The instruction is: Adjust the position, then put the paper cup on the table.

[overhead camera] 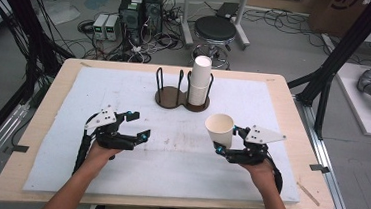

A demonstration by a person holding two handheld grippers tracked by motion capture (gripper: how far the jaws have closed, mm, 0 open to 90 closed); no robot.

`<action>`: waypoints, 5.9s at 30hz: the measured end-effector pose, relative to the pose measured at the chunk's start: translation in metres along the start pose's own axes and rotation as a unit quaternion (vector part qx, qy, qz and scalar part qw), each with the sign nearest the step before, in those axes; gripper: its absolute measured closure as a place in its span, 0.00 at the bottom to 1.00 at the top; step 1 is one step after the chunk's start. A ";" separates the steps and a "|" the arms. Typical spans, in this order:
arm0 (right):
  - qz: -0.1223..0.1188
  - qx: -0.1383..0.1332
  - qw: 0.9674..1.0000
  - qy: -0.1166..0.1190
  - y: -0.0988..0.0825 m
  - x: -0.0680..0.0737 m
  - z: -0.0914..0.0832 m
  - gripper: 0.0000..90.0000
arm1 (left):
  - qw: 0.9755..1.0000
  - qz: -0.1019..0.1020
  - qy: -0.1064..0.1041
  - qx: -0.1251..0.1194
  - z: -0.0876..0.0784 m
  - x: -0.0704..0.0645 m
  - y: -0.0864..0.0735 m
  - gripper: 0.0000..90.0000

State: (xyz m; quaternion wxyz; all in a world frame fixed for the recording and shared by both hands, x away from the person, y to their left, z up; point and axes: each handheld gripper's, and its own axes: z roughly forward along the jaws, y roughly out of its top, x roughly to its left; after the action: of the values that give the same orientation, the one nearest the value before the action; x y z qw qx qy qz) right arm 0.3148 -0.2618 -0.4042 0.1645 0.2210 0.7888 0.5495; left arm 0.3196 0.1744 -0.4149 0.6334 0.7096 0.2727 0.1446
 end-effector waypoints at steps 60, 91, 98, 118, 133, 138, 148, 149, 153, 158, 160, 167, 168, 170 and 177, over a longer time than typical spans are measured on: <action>0.106 -0.007 0.979 -0.176 -0.039 -0.064 -0.004 0.36 | 1.000 0.001 0.007 -0.009 -0.001 0.004 -0.007 0.20; 0.136 0.138 0.964 -0.185 -0.047 -0.070 0.005 0.36 | 1.000 0.000 0.014 -0.002 -0.002 0.006 -0.008 0.21; 0.133 0.138 0.965 -0.177 -0.050 -0.070 0.002 0.30 | 1.000 -0.004 0.017 -0.003 -0.003 0.007 -0.008 0.21; 0.128 0.096 0.971 -0.176 -0.040 -0.036 -0.049 0.22 | 0.999 -0.022 0.031 -0.018 -0.015 0.013 -0.003 0.19; 0.065 0.022 0.988 -0.138 -0.010 0.004 -0.059 0.22 | 0.999 -0.004 0.038 -0.038 -0.027 0.014 -0.005 0.19; 0.060 0.019 0.990 -0.126 -0.005 0.008 -0.052 0.22 | 0.998 -0.009 0.040 -0.045 -0.029 0.013 -0.004 0.19; 0.058 0.007 0.989 -0.137 -0.005 0.007 -0.056 0.22 | 0.998 0.002 0.032 -0.049 -0.031 0.007 -0.001 0.19; 0.055 0.005 0.989 -0.138 -0.004 0.007 -0.056 0.22 | 0.998 0.002 0.032 -0.050 -0.031 0.006 -0.001 0.19; 0.056 0.005 0.989 -0.136 -0.002 0.010 -0.056 0.22 | 0.998 0.004 0.028 -0.051 -0.033 0.004 -0.001 0.19; 0.051 0.006 0.990 -0.135 0.000 0.010 -0.053 0.22 | 0.998 0.002 0.032 -0.053 -0.036 0.004 -0.001 0.19; 0.049 0.007 0.990 -0.132 0.000 0.010 -0.052 0.22 | 0.998 0.000 0.033 -0.053 -0.037 0.005 -0.001 0.19; 0.049 0.015 0.990 -0.134 -0.003 0.008 -0.050 0.22 | 0.998 -0.003 0.035 -0.053 -0.037 0.006 -0.002 0.19; 0.049 0.014 0.990 -0.135 -0.003 0.008 -0.051 0.22 | 0.998 -0.003 0.035 -0.053 -0.037 0.006 -0.002 0.19; 0.048 0.013 0.989 -0.136 -0.002 0.008 -0.052 0.22 | 0.998 -0.003 0.036 -0.053 -0.037 0.007 -0.003 0.19; 0.049 0.012 0.989 -0.135 -0.002 0.008 -0.052 0.22 | 0.998 -0.002 0.034 -0.052 -0.037 0.007 -0.003 0.19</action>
State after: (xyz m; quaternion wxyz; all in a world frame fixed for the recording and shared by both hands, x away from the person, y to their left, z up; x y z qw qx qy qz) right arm 0.2819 -0.2999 -0.3880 0.2398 0.3339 0.7541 0.5122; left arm 0.3040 0.2085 -0.4132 0.6603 0.6694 0.2880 0.1816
